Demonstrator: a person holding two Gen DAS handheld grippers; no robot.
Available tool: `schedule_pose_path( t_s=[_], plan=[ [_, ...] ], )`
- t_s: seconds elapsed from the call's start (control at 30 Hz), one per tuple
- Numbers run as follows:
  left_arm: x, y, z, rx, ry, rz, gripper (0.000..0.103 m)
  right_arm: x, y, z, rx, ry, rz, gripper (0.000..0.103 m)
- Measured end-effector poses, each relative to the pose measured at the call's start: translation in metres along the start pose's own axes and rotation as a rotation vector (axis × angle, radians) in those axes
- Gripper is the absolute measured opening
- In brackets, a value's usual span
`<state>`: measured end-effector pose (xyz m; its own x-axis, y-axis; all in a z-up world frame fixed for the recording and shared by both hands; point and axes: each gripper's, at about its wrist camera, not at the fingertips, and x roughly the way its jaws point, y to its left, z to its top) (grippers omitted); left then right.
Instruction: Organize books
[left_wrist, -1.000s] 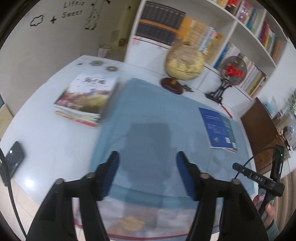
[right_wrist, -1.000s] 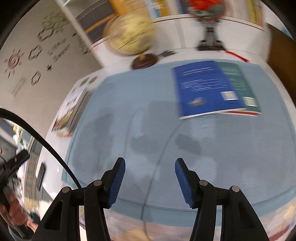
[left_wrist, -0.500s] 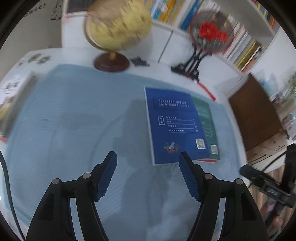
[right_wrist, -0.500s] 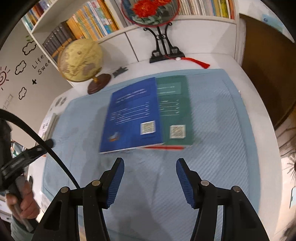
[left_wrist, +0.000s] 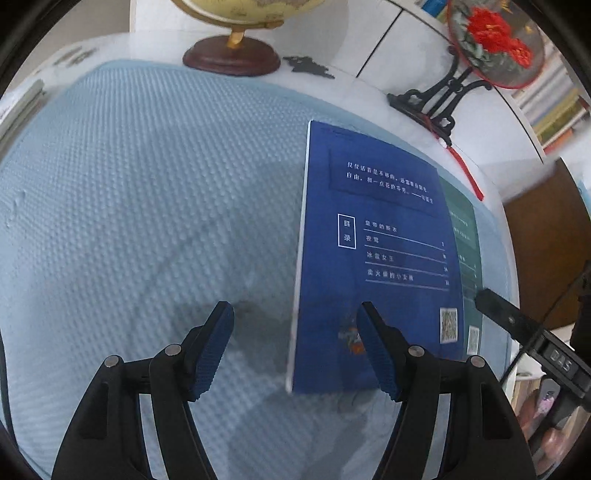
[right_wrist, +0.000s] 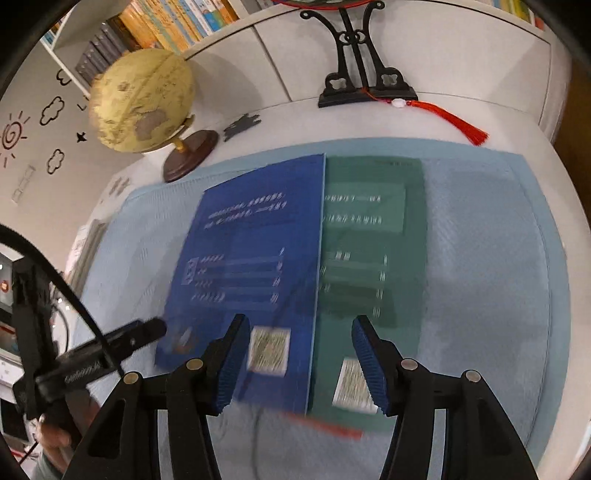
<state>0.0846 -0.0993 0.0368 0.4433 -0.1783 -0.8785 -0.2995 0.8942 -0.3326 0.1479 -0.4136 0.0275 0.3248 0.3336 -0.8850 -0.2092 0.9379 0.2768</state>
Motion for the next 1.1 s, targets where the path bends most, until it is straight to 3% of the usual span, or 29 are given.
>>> schedule_pose_path(
  t_s=[0.2,0.33,0.47,0.77,0.87,0.97,1.1],
  plan=[
    [0.004,-0.016,-0.004,0.064,0.007,0.016,0.067,0.014,0.005,-0.002,-0.022,0.032,0.078,0.040],
    [-0.003,-0.025,-0.022,0.105,0.026,0.011,0.068,0.010,0.019,-0.018,-0.087,0.056,0.072,0.040],
    [-0.011,-0.025,-0.052,0.119,0.066,-0.033,0.068,-0.004,0.018,-0.047,-0.125,0.077,0.053,0.040],
    [-0.039,-0.038,-0.137,0.239,0.151,-0.106,0.068,-0.037,-0.021,-0.124,-0.063,0.198,0.127,0.041],
    [-0.046,-0.029,-0.133,0.195,0.098,-0.058,0.068,-0.041,-0.037,-0.126,-0.009,0.182,0.147,0.040],
    [-0.049,-0.018,-0.114,0.124,0.049,-0.072,0.068,-0.039,-0.042,-0.119,0.018,0.138,0.133,0.040],
    [-0.034,-0.022,-0.106,0.121,0.074,-0.078,0.068,-0.030,-0.036,-0.111,0.010,0.093,0.130,0.041]
  ],
)
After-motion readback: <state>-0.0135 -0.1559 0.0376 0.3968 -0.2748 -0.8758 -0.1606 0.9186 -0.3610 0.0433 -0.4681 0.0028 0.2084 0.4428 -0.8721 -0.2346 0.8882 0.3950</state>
